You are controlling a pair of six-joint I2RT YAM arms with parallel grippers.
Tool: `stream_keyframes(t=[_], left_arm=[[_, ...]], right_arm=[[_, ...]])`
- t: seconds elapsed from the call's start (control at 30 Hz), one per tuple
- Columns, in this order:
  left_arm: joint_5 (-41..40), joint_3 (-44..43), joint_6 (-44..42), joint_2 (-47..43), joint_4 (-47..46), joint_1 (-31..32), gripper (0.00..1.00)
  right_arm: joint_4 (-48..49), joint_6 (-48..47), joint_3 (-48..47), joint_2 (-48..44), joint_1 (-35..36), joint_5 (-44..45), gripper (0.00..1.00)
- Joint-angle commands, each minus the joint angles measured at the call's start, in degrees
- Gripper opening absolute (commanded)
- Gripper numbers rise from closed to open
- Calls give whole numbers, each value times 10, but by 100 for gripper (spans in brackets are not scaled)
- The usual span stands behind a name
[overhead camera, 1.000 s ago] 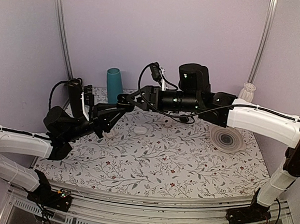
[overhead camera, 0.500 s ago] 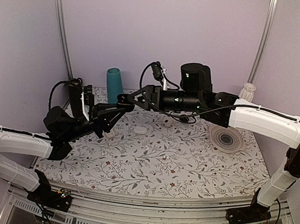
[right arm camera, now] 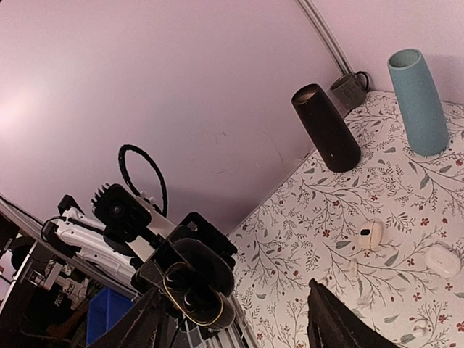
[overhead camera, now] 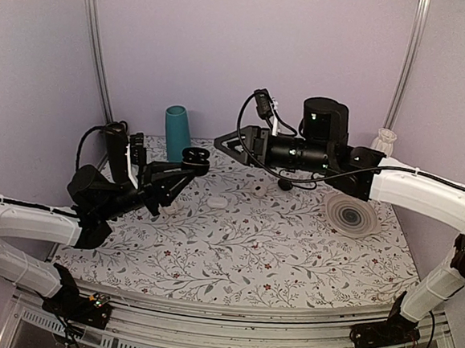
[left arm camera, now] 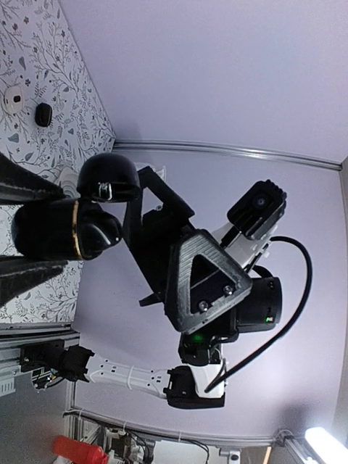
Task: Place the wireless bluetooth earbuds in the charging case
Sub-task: Adjust the right earbud in the right side groove of the charging case, then close the charging case with the earbuds.
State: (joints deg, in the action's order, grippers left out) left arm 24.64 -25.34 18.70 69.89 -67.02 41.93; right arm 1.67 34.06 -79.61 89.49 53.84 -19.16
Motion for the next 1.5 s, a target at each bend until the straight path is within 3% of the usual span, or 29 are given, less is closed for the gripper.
stream_keyframes(t=[0.0, 0.3, 0.5, 0.87, 1.0, 1.23, 1.47], left_arm=[[39, -4, -1, -4, -16, -6, 0], [100, -7, -3, -14, -26, -6, 0], [128, -18, -5, -14, -26, -5, 0], [134, -34, 11, 12, -53, -1, 0], [137, -39, 24, 30, -73, 0, 0], [132, -43, 27, 44, -82, 4, 0], [122, -45, 28, 50, -76, 7, 0]], right_arm=[[62, 0, 15, -12, -16, -61, 66], [86, 30, 17, 5, -29, -104, 52], [91, 42, 5, 32, -30, -145, 37], [98, 27, 1, 50, -30, -211, 33], [107, 20, 13, 42, -29, -226, 27], [113, 10, 26, 25, -29, -236, 5], [124, 4, 34, 16, -29, -250, 4]])
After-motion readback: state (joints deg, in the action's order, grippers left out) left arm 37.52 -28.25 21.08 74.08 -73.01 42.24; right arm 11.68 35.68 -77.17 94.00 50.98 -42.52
